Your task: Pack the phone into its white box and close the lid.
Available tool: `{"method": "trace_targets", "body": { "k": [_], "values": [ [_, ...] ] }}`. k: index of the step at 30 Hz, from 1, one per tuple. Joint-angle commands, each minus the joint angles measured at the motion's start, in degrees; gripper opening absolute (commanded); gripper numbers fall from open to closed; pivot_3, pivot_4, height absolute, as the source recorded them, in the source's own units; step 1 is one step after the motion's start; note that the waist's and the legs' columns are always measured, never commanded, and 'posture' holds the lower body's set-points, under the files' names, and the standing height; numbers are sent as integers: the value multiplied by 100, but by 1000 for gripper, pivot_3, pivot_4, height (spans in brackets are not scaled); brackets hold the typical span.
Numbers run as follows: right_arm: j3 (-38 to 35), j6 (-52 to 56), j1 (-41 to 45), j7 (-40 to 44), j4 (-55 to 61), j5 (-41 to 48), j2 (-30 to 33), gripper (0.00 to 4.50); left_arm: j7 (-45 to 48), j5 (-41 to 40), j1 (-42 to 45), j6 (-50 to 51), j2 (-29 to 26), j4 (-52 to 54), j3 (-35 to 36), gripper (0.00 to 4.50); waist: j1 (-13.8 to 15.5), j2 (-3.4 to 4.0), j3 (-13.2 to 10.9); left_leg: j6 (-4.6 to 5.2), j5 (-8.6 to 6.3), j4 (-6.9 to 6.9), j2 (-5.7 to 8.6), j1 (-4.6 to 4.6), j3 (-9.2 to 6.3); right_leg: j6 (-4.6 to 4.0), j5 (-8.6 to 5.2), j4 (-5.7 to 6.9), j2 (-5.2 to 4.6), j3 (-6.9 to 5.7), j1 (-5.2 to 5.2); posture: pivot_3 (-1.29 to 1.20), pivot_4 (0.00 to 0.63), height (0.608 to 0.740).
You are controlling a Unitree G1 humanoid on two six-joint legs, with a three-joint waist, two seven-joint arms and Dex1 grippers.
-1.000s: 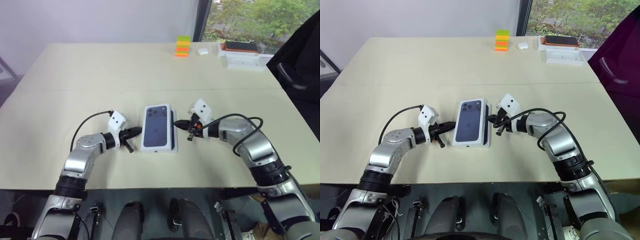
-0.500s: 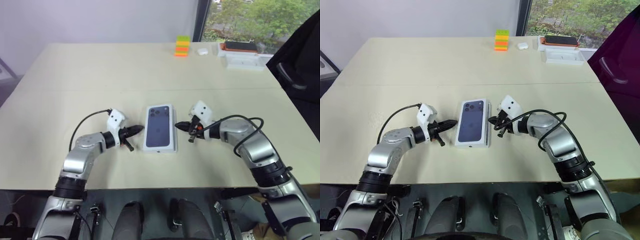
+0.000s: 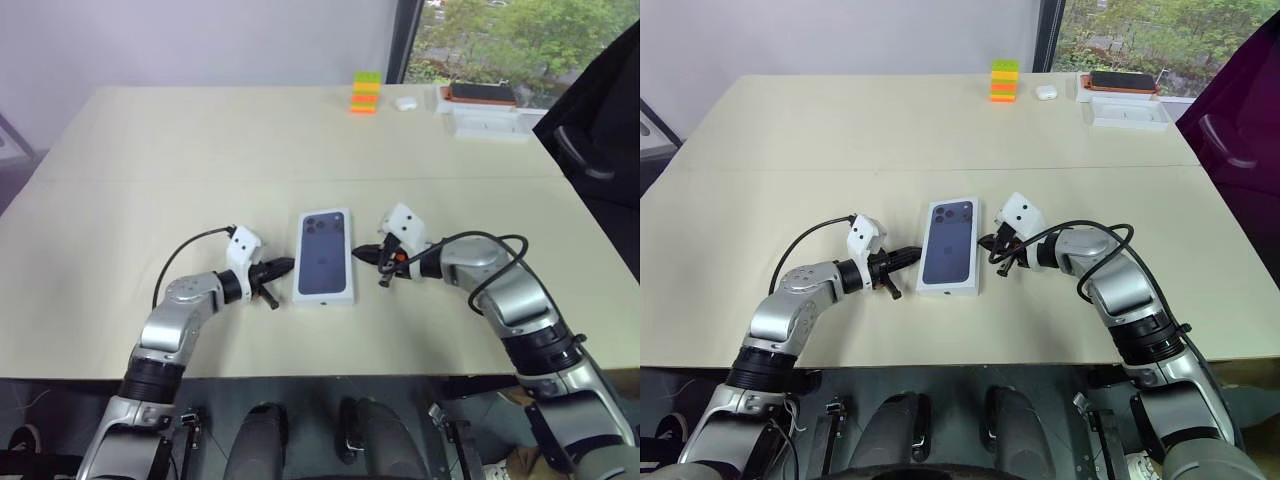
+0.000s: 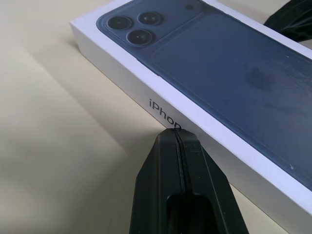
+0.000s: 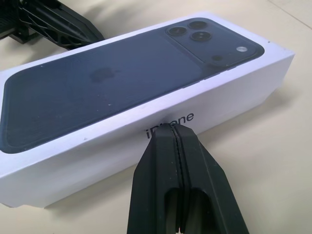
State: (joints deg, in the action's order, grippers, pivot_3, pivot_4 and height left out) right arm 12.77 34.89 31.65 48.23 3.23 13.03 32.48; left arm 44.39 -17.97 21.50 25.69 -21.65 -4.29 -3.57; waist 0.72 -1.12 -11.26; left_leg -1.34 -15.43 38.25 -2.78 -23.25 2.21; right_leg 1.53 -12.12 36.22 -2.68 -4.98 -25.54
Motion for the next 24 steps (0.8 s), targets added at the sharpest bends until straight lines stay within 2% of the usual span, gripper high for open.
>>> {"method": "trace_targets", "body": {
  "k": [1, 7, 10, 24],
  "values": [
    [-18, -139, 68, 63, 195, -25, -31, 19, -30, -179, 231, 42, 75, 464, 73, 0, 0, 0, 0, 0, 0, 0, 0, 0, 0, 0, 0, 0, 0, 0, 0, 0, 150, 740],
    [-123, -107, 132, 46, 108, 2, -86, 19, -136, -394, 311, 270, 231, 594, 244, 0, 1, 0, 0, 0, 0, 1, 0, 1, 0, 0, 0, 0, 0, 0, 1, 0, 150, 740],
    [-129, -91, 139, 26, 131, 7, -117, 19, -74, -177, 228, 182, 171, 526, 87, 0, 0, 0, 0, 0, 0, 1, 0, 1, 0, 0, 0, 1, 0, 0, 1, 0, 150, 740],
    [-138, -148, 70, 34, 128, -108, -30, 19, -53, -153, 102, 123, 180, 479, 63, 0, 0, -1, 1, -1, 0, 1, 0, 2, 0, 0, 0, 1, 0, 0, 2, 0, 150, 740]
  ]
}}
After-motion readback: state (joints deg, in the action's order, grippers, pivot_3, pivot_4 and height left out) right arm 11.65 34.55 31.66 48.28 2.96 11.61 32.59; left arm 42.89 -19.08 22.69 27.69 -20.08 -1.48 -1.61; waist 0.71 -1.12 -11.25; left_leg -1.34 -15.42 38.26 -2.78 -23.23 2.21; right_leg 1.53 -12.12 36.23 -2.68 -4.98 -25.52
